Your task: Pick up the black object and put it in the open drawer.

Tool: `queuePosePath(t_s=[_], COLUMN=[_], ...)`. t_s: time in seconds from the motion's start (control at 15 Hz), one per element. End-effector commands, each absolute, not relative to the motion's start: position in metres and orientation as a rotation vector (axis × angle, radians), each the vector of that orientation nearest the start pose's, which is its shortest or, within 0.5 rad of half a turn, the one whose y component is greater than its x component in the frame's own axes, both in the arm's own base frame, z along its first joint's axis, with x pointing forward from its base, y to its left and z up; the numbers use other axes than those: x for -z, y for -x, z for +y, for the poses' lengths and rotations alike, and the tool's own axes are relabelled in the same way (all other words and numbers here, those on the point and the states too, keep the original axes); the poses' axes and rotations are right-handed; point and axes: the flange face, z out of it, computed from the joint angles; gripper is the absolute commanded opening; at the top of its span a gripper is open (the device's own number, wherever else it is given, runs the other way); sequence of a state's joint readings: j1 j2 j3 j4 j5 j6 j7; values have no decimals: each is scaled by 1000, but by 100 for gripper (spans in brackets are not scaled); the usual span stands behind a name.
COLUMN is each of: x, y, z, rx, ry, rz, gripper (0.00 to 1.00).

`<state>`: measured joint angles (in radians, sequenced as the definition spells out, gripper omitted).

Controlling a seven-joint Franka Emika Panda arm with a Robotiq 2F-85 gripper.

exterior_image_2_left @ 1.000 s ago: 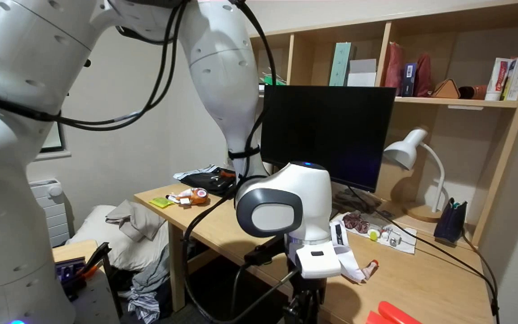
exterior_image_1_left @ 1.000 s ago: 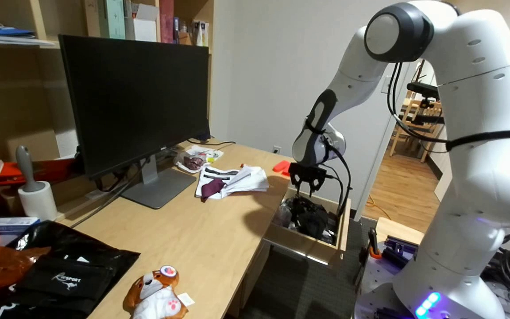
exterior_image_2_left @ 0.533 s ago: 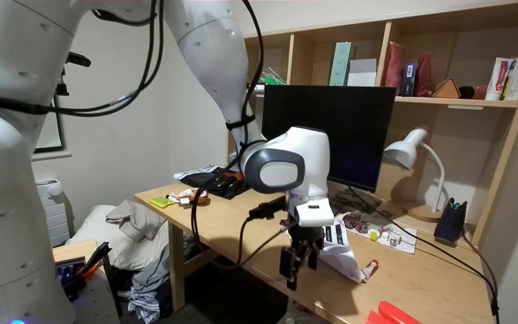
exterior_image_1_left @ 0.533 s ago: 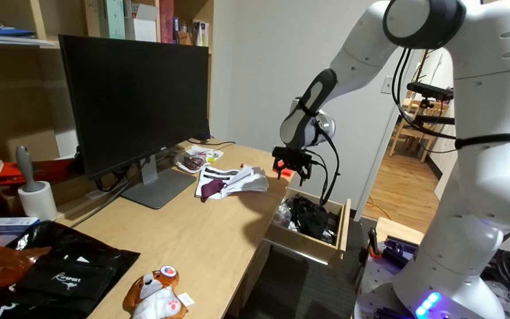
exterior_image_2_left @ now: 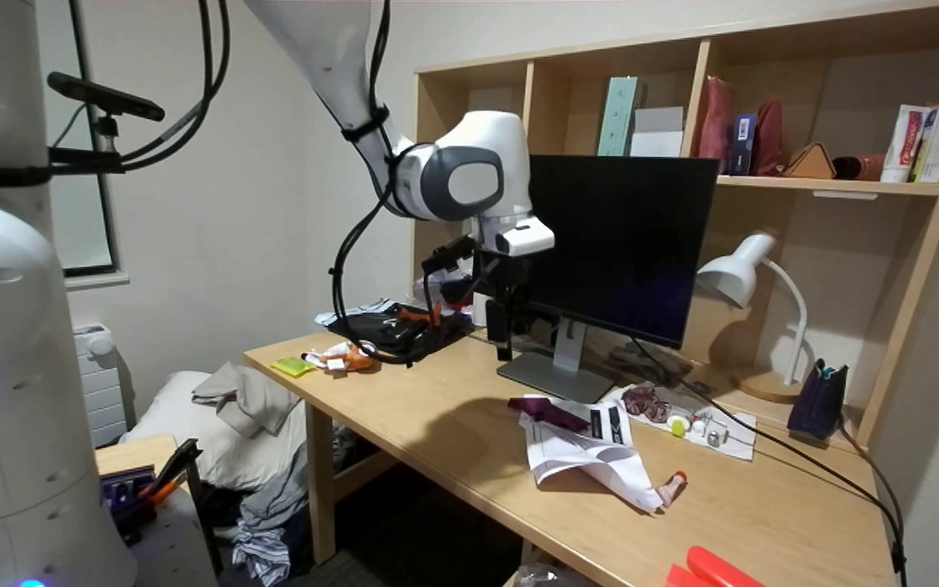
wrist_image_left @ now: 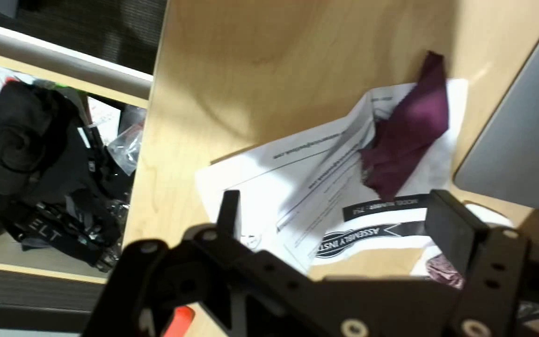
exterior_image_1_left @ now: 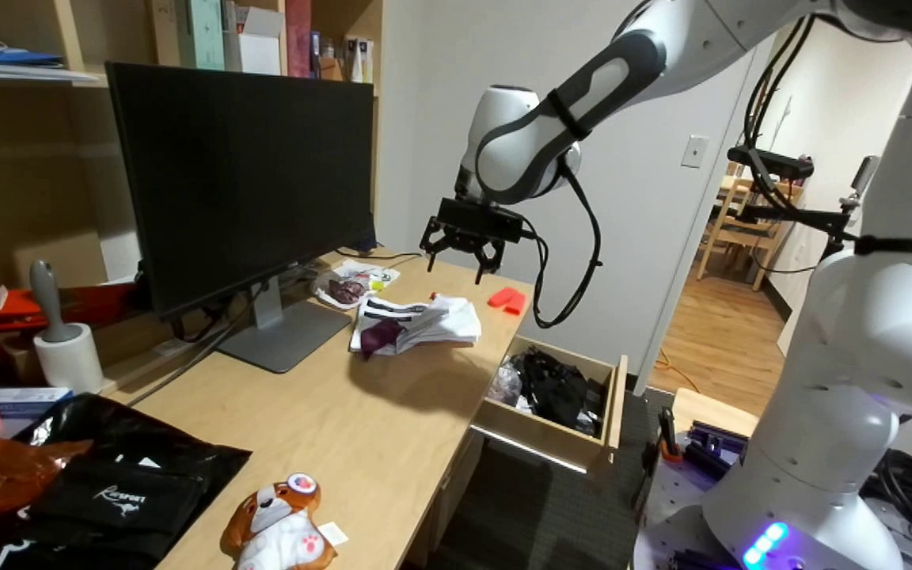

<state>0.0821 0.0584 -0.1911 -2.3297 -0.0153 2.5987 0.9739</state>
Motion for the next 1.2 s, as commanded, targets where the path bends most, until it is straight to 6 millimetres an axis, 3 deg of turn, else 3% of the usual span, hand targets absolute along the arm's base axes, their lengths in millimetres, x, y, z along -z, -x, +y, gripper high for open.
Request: queuePosePath(t_s=[0.0,0.2,0.47,0.73,1.0,1.07,1.13], x=[-336,-321,-341,-352,-353,-348,-349], y=[-529,-523,-513,-496,-458,-482,-477], z=[-56,-62,-25,23,53,50,53], rx=[308,255,226,175,83,120,116], ry=[2629,2649,2864,2933,2973,2965,2969], rz=[1551,1533,1174,858,541,675,653], gripper=[100,100,100,100,100,100,100])
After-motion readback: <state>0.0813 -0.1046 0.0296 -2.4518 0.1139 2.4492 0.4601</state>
